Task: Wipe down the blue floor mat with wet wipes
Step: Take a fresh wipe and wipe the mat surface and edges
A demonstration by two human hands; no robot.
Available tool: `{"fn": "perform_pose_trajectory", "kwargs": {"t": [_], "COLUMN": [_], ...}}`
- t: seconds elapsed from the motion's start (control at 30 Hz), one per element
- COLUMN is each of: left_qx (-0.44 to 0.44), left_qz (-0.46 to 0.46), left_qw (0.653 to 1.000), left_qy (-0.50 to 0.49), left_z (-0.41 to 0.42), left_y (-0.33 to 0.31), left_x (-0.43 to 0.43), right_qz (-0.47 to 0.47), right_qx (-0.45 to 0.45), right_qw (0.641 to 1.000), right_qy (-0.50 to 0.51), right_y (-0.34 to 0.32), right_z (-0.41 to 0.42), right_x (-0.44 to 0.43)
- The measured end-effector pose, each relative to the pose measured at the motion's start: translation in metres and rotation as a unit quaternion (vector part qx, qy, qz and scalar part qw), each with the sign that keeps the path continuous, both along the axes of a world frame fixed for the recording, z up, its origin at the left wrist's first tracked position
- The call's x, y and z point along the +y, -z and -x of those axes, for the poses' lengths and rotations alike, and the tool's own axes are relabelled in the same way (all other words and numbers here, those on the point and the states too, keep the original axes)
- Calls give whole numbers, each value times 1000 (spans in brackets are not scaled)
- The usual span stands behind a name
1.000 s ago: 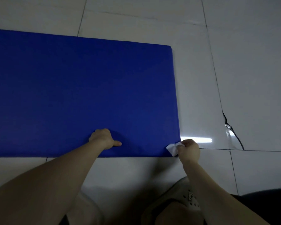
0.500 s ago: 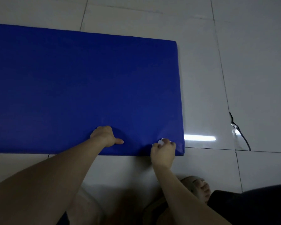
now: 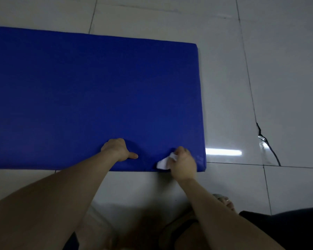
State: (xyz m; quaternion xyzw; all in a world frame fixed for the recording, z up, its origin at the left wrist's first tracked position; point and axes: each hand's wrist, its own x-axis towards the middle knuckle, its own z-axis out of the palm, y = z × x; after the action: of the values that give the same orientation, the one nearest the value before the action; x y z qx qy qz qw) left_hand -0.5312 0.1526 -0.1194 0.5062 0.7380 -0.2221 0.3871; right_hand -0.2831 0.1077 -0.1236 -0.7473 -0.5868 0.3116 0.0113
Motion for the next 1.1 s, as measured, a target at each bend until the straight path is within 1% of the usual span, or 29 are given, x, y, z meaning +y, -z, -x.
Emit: {"fn": "perform_pose_trajectory", "kwargs": {"t": [0.07,0.17,0.23,0.3,0.33,0.4,0.47,0.53,0.63,0.7,0.77,0.8,0.9,1.0,1.07,1.1], "left_qx": [-3,2,2,1,2,4,8,15,21,18,10,5,-11,-19,-27,-30], "left_qz": [1,0,-1,-1,-2,-5,-6,-4,1,0,0,-1,-7,-6,3,8], "left_qw": [1000,1000,1000,1000,1000,1000,1000,1000,1000,1000,1000,1000,1000,1000,999,999], "left_qy": [2,12,12,9,8,8,9,12,14,13,12,11,10,16,22,21], "left_z": [0,-1,-2,-2,-2,-2,-3,-3,-4,-3,-2,-1,0,0,1,-1], "left_y": [0,-1,-2,-2,-2,-2,-3,-5,-6,-5,-4,-3,0,-2,-5,-5], "left_x": [0,0,0,0,0,0,0,0,-1,0,0,-1,-2,2,4,5], "right_qz": [-7,-7,-17,-31,-38,-49,-44,-27,7,15,3,-5,-1,-1,19,40], "right_qx": [-27,-57,-54,-27,-15,-4,5,29,36,36,14,-5,-66,-110,-131,-137], "right_qw": [996,979,964,954,954,968,987,998,995,992,993,995,998,991,984,982], "right_qy": [86,196,261,296,297,247,157,51,-89,-118,-118,-101,-6,69,120,127], "right_y": [1,-2,-2,-3,-4,-4,-4,-7,-10,-10,-9,-9,-10,-14,-17,-17], "right_z": [-36,-71,-80,-72,-61,-34,0,35,73,73,55,41,-7,-45,-56,-62], "right_x": [4,12,19,24,27,29,29,27,21,25,31,34,39,35,30,31]}}
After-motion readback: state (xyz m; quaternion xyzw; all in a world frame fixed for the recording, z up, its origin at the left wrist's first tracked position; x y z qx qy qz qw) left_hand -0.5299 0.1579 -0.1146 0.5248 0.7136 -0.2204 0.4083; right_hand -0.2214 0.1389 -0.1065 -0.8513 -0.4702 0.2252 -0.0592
